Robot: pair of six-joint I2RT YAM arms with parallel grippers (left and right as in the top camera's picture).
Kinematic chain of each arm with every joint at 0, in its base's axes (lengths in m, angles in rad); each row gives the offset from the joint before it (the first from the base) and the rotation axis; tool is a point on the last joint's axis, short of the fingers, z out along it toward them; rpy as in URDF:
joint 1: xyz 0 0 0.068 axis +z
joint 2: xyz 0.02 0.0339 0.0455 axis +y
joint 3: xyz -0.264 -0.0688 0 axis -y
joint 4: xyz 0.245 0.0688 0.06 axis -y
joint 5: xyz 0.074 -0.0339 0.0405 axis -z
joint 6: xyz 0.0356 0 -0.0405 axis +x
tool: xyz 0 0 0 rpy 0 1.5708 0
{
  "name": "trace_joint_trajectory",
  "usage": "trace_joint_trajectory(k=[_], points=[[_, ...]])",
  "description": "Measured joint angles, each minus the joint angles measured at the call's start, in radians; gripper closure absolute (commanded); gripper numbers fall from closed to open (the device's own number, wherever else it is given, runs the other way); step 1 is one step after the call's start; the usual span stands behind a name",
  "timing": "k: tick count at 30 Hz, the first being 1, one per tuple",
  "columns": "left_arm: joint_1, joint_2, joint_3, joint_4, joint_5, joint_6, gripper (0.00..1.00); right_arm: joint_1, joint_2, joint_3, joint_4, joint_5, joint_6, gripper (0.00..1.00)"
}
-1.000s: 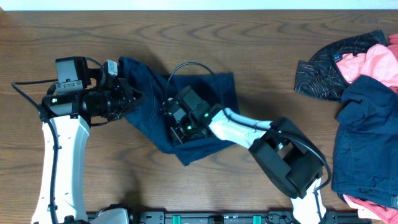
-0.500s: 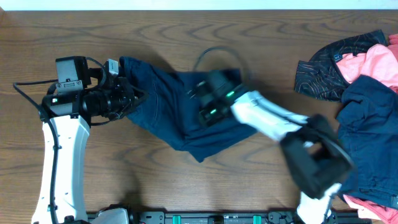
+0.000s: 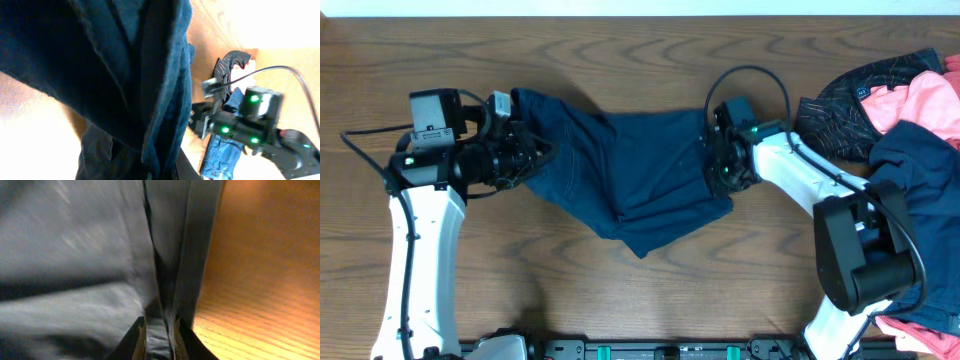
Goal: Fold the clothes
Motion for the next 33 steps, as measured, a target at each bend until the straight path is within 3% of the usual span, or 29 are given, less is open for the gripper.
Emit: trace_joint_trajectory(k=[16,28,33], points=[[-0.499,0.07,0.0,0.392,-0.296,-0.198,0.94,0.115,-0.016,-0.022,0.0,0.033,0.068,0.87],[-0.637,0.289,0.0,0.553,-0.383,-0.228,0.93,0.129,-0.018,-0.022,-0.051,0.022,0.121,0.82],[-0.653,0.321,0.0,0.569,-0.358,-0.233,0.76,0.12,-0.018,-0.021,-0.12,0.013,0.143,0.76]])
